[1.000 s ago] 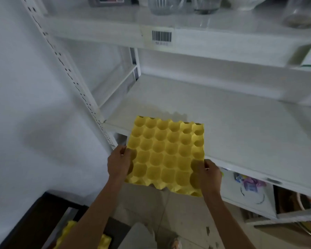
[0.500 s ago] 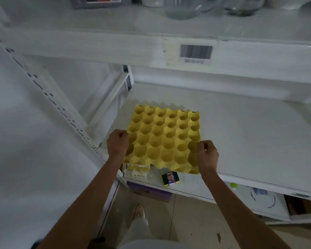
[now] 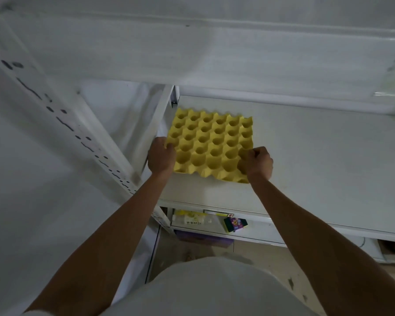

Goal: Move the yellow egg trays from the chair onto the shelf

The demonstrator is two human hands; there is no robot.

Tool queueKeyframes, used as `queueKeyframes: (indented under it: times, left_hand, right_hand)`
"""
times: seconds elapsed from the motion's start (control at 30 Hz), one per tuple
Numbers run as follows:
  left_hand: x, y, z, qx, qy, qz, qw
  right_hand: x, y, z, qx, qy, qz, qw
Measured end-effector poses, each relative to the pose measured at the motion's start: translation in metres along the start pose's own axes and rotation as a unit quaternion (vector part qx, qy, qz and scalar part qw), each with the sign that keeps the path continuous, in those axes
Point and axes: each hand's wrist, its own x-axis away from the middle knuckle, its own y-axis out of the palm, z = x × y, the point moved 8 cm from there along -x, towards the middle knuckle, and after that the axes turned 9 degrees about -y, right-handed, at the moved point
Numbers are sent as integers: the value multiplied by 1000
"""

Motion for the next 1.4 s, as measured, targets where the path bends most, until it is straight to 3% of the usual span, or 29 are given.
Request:
queueKeyframes:
  times: [0.27, 0.57, 0.67, 0.73, 0.93, 1.07, 1.17, 1.23, 1.4]
  left_hand:
    - [-8, 18, -4, -83, -11, -61, 995]
    - [15, 26, -1, -224, 83, -52, 970]
    - [42, 29, 8, -290, 144, -23, 946]
    - [65, 29, 15, -301, 138, -10, 944]
    - [143, 52, 9, -325, 90, 2, 941]
    - [216, 52, -1, -312, 59, 50, 947]
    - [298, 37, -27, -282, -12, 114, 953]
    - [358, 28, -54, -286, -78, 109, 949]
    - [508, 5, -138, -282, -238, 122, 921]
  right_hand:
    - [-12, 22, -11, 36, 14, -62, 997]
    - [-25, 18, -12, 74, -5, -95, 993]
    - [-26, 7, -31, 145, -92, -80, 982]
    - [-24, -1, -45, 168, -186, -80, 965]
    - [-8, -26, -39, 256, -425, -172, 851]
    - [29, -49, -34, 247, -554, -212, 766]
    - [94, -67, -35, 199, -671, -232, 676]
    - [151, -81, -31, 170, -719, -259, 622]
    - [283, -97, 13, 167, -763, -364, 507]
